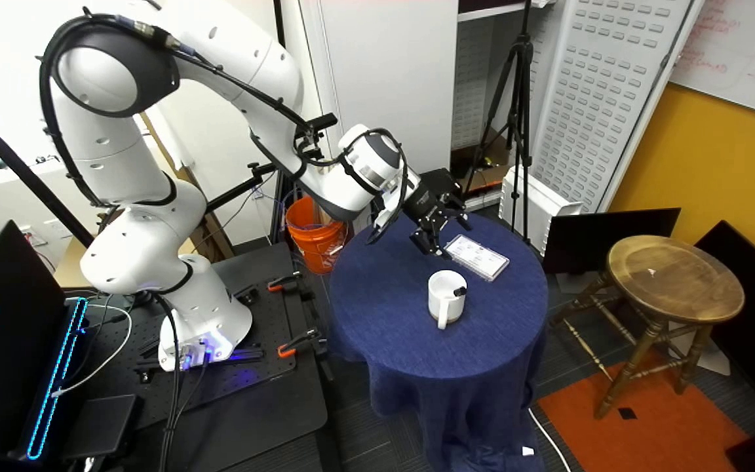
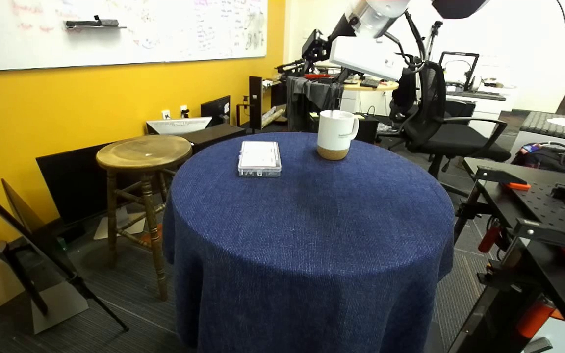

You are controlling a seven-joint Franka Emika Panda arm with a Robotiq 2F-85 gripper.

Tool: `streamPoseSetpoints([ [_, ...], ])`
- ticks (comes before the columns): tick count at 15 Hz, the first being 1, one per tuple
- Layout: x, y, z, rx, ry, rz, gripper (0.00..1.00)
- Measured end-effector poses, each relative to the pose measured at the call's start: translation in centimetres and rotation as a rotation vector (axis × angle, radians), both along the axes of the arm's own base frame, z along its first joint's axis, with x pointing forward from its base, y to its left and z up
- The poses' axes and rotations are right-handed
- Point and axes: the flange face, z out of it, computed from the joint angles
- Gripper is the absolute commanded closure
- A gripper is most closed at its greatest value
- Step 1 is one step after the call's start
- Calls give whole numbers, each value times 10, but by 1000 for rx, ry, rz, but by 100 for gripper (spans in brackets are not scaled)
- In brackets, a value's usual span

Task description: Move marker from the mug to the table

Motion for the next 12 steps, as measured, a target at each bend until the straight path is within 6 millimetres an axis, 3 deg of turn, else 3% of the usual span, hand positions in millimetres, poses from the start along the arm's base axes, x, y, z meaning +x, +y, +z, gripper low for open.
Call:
streamPoseSetpoints([
  [7, 27, -19, -34, -24, 8, -39, 0],
  [12, 30, -23, -48, 2, 20, -96, 0],
])
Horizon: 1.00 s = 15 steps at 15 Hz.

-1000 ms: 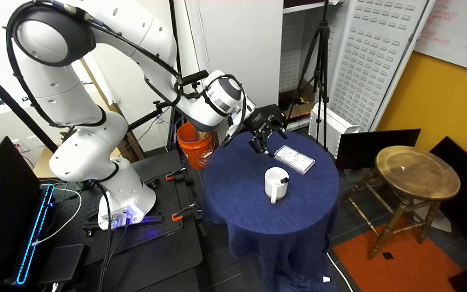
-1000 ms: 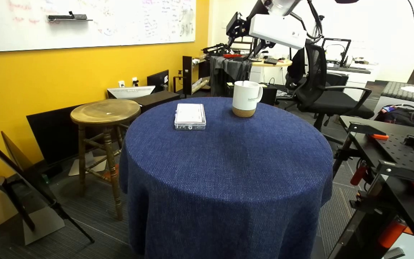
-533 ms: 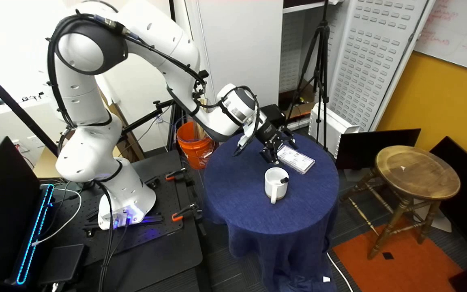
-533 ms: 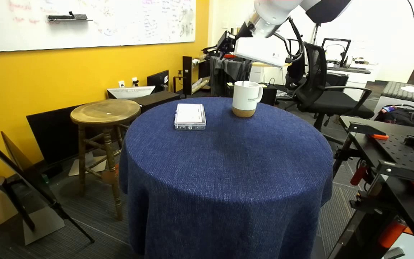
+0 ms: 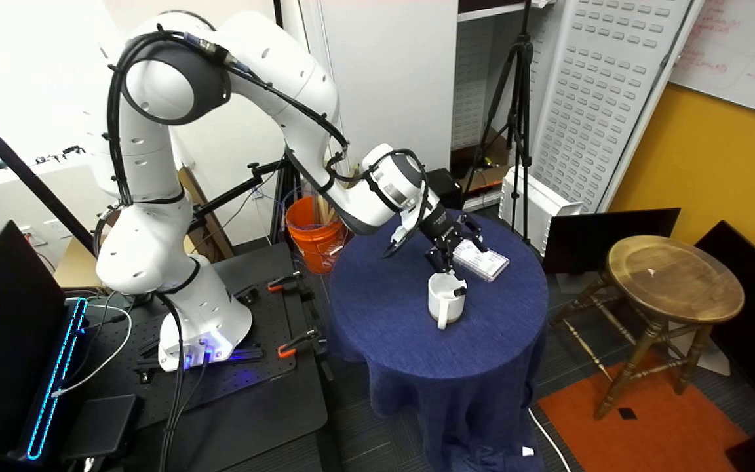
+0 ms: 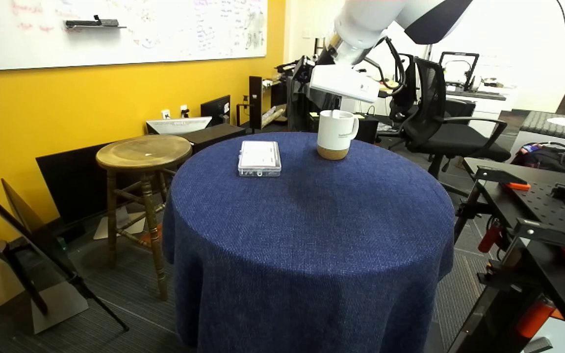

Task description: Move marker from the mug to the table

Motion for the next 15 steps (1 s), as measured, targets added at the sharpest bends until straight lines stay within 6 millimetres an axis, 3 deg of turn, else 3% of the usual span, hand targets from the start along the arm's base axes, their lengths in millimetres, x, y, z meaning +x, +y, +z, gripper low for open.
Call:
streamPoseSetpoints([
  [7, -8, 2, -9, 18, 24, -153, 0],
  [12, -15, -10, -13, -5, 59, -259, 0],
  [13, -16, -14, -14, -7, 66, -273, 2],
  [14, -17, -17, -14, -8, 76, -285, 26],
  [15, -18, -20, -14, -9, 83, -293, 26],
])
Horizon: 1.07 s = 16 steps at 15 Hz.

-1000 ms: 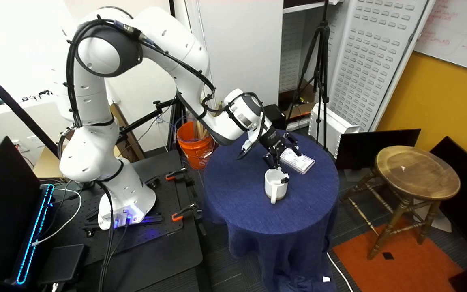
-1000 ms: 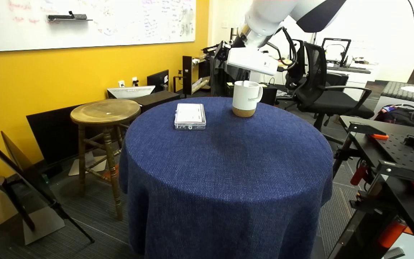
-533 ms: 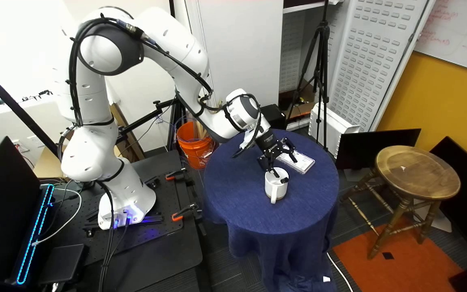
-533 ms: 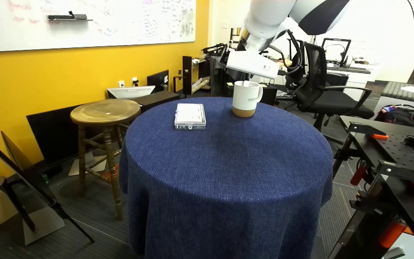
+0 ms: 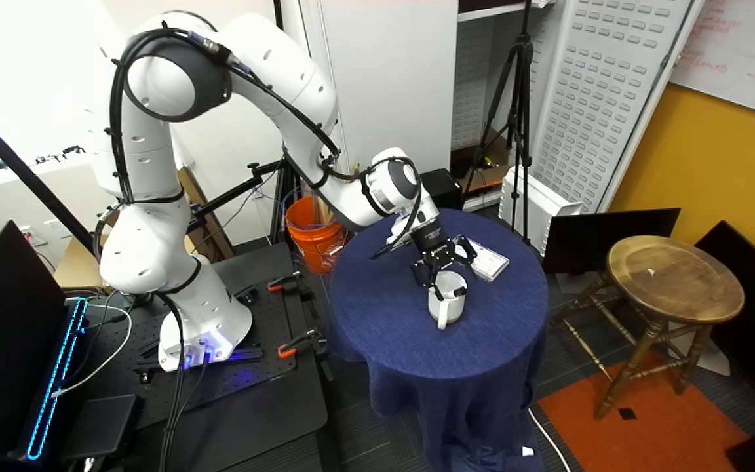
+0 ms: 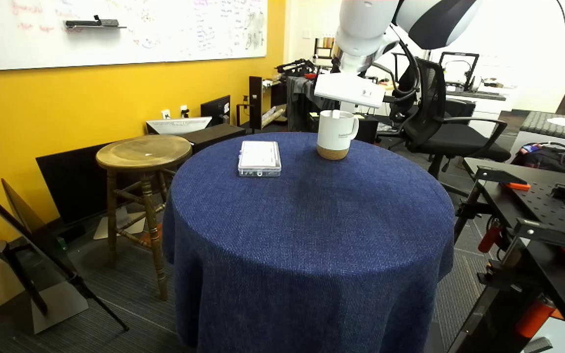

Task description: Move marker from the mug to the table

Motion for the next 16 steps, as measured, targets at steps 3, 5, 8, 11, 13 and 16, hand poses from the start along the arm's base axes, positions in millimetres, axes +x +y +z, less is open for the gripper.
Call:
streamPoseSetpoints([
  [3, -2, -7, 0, 0, 20, -16, 47],
  [5, -2, -8, 0, -1, 22, -20, 63],
  [8, -2, -8, 0, -3, 23, -21, 85],
  [11, -2, -6, 0, -4, 32, -13, 97],
  [13, -1, -5, 0, -8, 36, -10, 95],
  [16, -1, -3, 1, -16, 38, -8, 95],
])
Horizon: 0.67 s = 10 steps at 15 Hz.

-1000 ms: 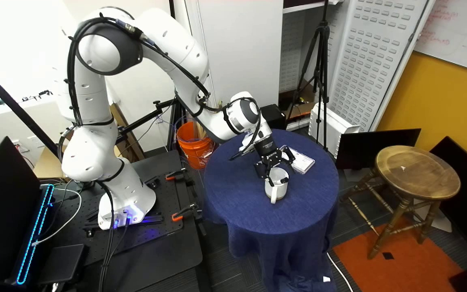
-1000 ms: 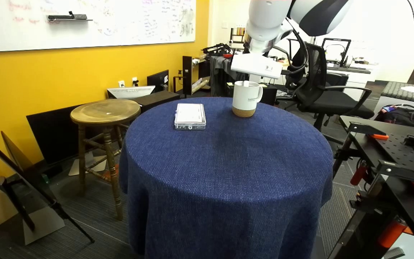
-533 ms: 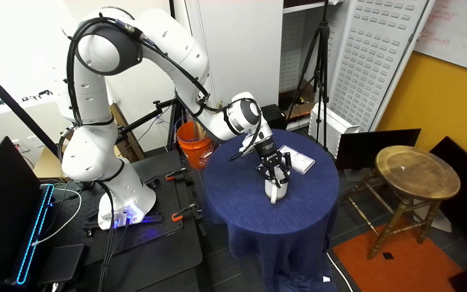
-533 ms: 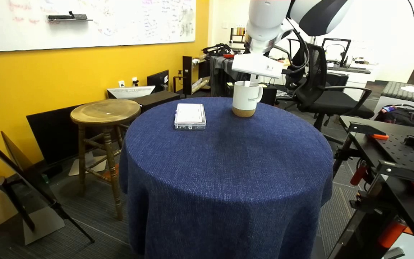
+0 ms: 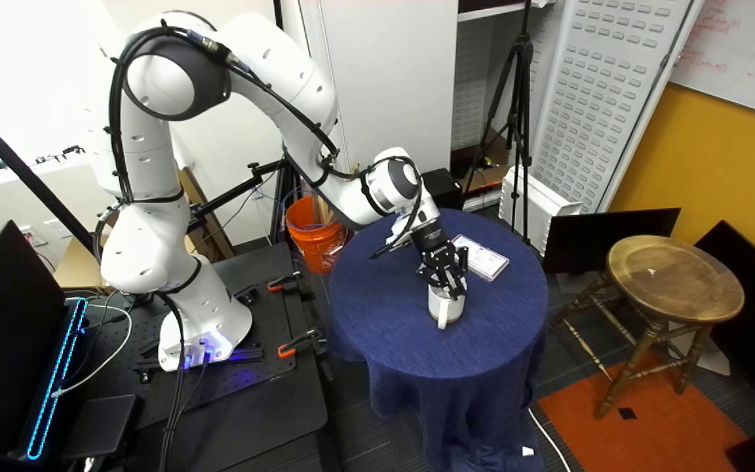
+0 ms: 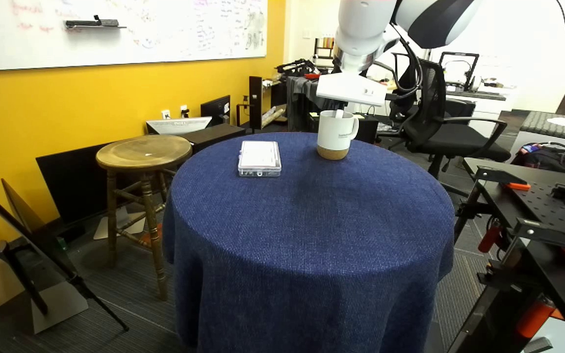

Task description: Move marker from the mug to the table

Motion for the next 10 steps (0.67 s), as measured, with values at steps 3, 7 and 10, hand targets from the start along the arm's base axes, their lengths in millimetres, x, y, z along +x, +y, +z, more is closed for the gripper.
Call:
streamPoseSetpoints([
  [3, 0, 3, 10, -34, -2, -6, 95],
  [7, -8, 10, 40, -101, 5, 7, 95],
  [10, -19, 15, 72, -160, 1, 18, 95],
])
